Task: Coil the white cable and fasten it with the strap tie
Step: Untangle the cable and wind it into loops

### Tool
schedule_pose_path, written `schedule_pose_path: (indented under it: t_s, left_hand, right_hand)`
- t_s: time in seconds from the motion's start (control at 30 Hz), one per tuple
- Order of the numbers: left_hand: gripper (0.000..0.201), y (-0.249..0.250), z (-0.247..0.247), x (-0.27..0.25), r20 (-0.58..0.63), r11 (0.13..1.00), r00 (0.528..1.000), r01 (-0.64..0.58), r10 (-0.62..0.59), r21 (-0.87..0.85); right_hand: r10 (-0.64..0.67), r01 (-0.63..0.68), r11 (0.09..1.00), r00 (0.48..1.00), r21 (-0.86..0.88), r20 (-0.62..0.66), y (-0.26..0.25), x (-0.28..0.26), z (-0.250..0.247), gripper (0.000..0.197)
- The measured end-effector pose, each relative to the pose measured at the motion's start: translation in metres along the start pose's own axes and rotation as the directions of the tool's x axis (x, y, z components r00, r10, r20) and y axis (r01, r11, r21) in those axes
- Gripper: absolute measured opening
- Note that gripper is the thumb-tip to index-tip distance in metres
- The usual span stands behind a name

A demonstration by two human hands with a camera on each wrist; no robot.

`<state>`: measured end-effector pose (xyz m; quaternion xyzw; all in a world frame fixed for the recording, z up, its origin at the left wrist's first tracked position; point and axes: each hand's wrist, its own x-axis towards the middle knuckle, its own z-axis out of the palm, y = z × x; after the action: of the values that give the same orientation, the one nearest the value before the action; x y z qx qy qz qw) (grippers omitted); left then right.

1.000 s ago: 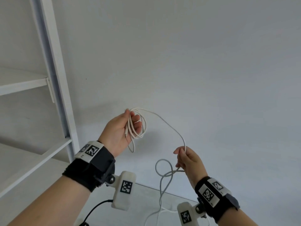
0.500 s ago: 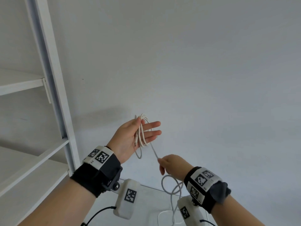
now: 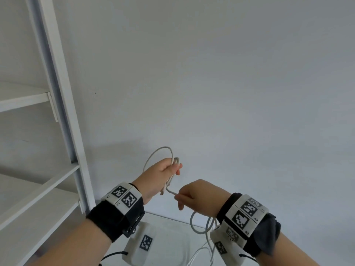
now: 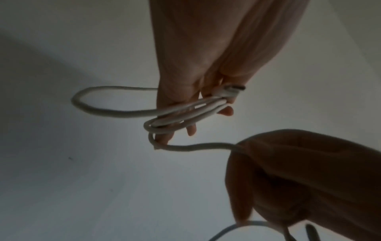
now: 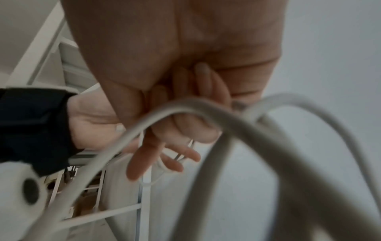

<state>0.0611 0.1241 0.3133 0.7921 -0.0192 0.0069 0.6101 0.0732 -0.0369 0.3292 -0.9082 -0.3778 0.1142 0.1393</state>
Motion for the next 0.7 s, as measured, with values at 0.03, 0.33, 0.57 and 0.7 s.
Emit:
schedule_pose_path:
  t_s: [0.03,0.33,0.57,0.7]
  left_hand:
    - [0.029,-0.001,0.000,-0.001,0.016,1.000,1.000,0.003,-0.003,-0.009]
    - [0.030,0.004,0.003,-0.014,0.170,0.999,0.985,-0.022,0.028,-0.038]
    - [0.031,0.006,-0.002,-0.010,0.164,0.971,0.980,-0.145,0.114,0.192]
    - [0.032,0.002,-0.021,-0.005,0.037,0.976,0.992,-0.123,0.118,0.179]
  right_hand:
    - [-0.016,0.016,1.000,0.999,0.004,-0.037,0.002,0.000,-0.003,0.036]
    - [-0.015,0.060,0.985,0.961,0.159,-0.275,0.015,0.004,-0.016,0.034]
    - [0.009,0.049,0.984,0.949,0.174,-0.314,0.028,0.010,-0.018,0.019]
    - [0.048,-0.066,0.996,0.957,-0.054,-0.286,0.061,0.006,-0.013,0.012]
